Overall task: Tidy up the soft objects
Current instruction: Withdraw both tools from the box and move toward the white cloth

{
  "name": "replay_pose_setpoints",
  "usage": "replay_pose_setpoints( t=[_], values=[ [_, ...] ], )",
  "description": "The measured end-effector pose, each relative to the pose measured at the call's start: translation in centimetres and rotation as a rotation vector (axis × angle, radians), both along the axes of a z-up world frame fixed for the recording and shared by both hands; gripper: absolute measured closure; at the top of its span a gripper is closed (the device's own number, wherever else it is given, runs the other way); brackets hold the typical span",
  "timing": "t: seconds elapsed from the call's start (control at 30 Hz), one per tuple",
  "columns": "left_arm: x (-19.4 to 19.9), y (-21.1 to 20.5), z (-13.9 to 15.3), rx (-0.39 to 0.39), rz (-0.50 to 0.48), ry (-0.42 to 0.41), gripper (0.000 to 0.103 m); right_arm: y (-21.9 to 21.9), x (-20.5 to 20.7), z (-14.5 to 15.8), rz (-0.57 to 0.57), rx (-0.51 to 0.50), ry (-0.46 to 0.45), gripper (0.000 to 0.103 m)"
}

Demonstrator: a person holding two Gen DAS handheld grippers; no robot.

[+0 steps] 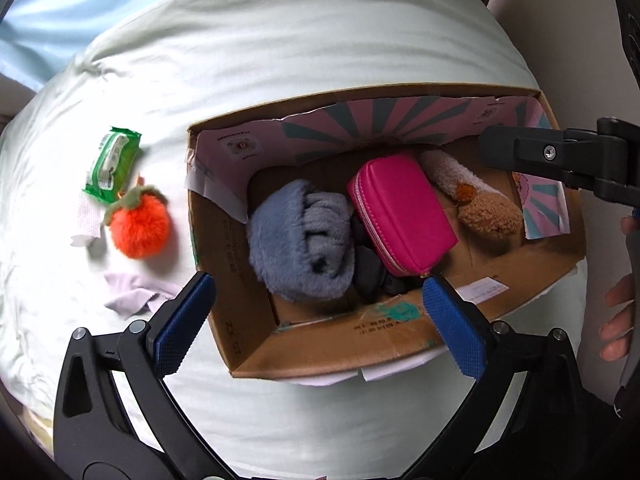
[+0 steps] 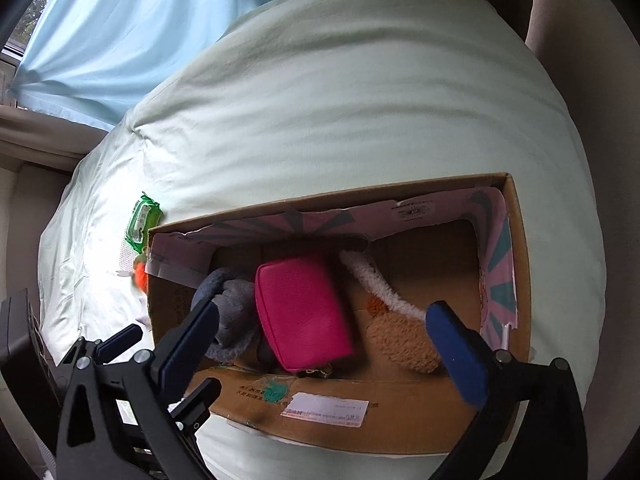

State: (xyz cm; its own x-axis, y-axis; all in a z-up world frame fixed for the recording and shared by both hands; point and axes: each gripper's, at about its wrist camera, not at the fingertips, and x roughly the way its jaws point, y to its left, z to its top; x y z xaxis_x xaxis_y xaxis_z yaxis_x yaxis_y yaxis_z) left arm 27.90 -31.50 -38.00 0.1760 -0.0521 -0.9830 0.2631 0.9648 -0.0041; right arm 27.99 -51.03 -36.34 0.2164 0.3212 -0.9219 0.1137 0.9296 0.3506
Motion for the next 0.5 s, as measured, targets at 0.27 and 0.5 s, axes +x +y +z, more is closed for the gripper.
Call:
replay_pose_setpoints(
  t=[0.27, 0.5],
  values=[
    [-1.1, 0.7, 3.5, -0.041, 0.005, -0.039, 0.000, 1.2, -1.4, 3.4, 0.017, -0.038, -0.044, 0.000],
    [-3.8, 2.9, 10.3, -0.093, 0.028, -0.131, 0.000, 2.6, -4.3, 10.4, 0.036, -0.103, -0.162, 0.000]
  ],
)
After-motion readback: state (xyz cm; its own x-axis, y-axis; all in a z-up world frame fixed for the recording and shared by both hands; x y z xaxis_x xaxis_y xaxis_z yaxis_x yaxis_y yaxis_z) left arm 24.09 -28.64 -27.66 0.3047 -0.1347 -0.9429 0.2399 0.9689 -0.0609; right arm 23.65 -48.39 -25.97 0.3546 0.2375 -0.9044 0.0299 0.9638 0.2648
